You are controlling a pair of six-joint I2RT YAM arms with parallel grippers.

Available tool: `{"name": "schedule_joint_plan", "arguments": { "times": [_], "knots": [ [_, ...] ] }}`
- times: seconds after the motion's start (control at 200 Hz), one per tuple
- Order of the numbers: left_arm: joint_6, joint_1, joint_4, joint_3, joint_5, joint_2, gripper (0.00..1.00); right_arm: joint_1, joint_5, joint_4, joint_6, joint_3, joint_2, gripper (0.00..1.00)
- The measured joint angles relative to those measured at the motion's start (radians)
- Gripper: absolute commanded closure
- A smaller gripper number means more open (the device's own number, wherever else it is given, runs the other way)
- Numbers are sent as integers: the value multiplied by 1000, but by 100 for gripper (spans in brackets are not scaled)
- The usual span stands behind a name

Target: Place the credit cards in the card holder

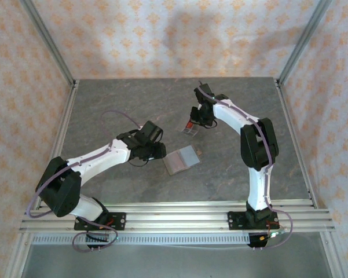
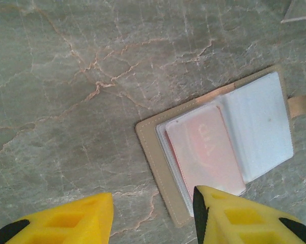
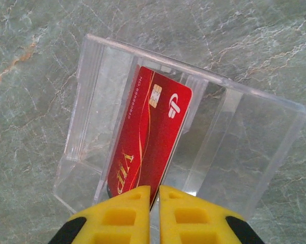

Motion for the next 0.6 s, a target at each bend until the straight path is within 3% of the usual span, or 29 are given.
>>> {"name": "schedule_joint_plan", "arguments": {
  "times": [0.3,0.595],
  "knots": [
    [0,5,-1,1,-1,14,54,16,17,-9,-47,-3,-7,100],
    [1,23,-3,12,-1,30,54,29,-37,-59,-122,-69,-63,100]
  ]
}}
